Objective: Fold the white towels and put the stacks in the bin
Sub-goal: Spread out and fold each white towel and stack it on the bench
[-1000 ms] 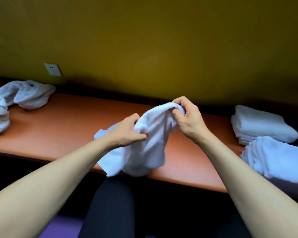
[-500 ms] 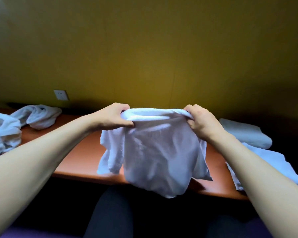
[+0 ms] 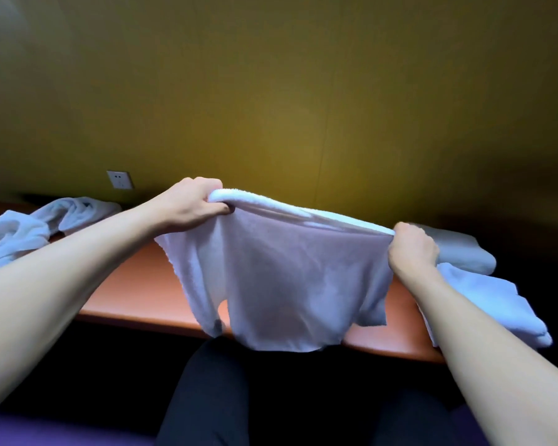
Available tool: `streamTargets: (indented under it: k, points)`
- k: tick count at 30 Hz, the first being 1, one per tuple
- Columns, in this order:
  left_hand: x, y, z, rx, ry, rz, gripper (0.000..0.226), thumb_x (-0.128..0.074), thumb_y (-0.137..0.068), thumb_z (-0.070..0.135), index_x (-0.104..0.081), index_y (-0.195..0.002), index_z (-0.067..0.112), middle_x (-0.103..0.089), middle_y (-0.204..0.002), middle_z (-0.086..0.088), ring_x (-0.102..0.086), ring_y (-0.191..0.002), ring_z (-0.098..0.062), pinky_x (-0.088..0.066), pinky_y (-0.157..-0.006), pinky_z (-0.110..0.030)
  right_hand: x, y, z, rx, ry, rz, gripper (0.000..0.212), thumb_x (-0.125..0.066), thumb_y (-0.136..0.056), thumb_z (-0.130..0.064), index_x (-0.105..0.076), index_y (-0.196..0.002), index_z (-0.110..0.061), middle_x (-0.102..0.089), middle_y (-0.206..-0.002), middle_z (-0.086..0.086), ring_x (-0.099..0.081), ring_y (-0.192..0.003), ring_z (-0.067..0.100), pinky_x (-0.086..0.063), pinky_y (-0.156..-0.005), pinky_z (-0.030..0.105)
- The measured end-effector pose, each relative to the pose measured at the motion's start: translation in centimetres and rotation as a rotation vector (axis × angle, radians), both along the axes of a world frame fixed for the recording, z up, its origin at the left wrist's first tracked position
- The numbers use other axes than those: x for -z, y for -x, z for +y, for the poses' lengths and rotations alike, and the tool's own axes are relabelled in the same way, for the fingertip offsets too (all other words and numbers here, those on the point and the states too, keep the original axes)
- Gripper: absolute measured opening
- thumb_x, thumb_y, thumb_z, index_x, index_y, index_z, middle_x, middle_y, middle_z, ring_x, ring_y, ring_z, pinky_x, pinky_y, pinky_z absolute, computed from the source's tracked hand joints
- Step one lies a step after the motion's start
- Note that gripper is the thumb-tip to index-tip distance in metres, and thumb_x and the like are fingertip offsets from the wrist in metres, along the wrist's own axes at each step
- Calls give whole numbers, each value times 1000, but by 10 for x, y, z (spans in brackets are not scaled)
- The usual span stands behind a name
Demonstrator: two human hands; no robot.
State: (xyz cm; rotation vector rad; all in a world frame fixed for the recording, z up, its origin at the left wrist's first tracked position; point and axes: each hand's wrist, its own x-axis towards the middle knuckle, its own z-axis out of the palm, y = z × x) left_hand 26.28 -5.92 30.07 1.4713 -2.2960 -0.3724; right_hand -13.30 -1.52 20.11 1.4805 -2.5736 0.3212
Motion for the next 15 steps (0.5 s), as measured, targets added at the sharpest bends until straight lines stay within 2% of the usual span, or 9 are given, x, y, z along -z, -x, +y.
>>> streamTargets:
  k: [5,7,9,11,12,13,15]
  points:
    - [10,-22,8,-47,44,-30,36,-53,-75,49,-49,-75,13,-54,-66,-5,-50,-68,-27,-35,-58,-39,32,13,26,161,-98,-212,32,-45,-95,1,-61,-122,-4,-63,-127,21,-60,-119,39,-50,-90,41]
    - [15,-33,10,-78,80,-32,39,-47,-73,52,-47,-74,13,-54,-67,-7,-50,-69,-29,-37,-60,-41,45,23,35,241,-67,-350,32,-49,-92,2,-63,-120,-3,-65,-122,22,-61,-116,39,-51,-89,42]
    - [17,-45,12,-89,39,7,41,-35,-76,55,-44,-74,15,-52,-70,-7,-48,-71,-29,-37,-65,-43,54,32,41,277,42,-526,31,-50,-88,-1,-67,-113,-7,-72,-98,21,-64,-106,40,-54,-86,40]
    - [19,-55,13,-77,-2,-14,33,-30,-83,49,-41,-78,19,-53,-75,-7,-48,-77,-33,-41,-72,-46,54,36,46,268,216,-667,27,-45,-91,-8,-64,-108,-15,-69,-65,11,-65,-99,39,-52,-81,39]
    - [21,-58,14,-74,-4,-56,25,-33,-89,42,-41,-82,20,-54,-78,-7,-49,-79,-35,-43,-75,-47,50,36,48,253,327,-717,26,-43,-93,-14,-63,-107,-19,-66,-61,8,-68,-95,39,-54,-82,42]
    - [23,-61,14,-76,13,-93,16,-37,-94,34,-41,-89,20,-55,-80,-6,-51,-81,-35,-44,-76,-46,42,33,52,239,447,-736,25,-41,-93,-20,-63,-106,-21,-67,-65,9,-69,-90,40,-55,-83,46]
    - [29,-72,11,-78,48,-140,6,-45,-97,23,-43,-102,21,-56,-80,-5,-53,-81,-34,-45,-76,-45,25,28,60,173,616,-635,23,-44,-93,-23,-64,-103,-17,-69,-85,17,-65,-90,43,-53,-83,46]
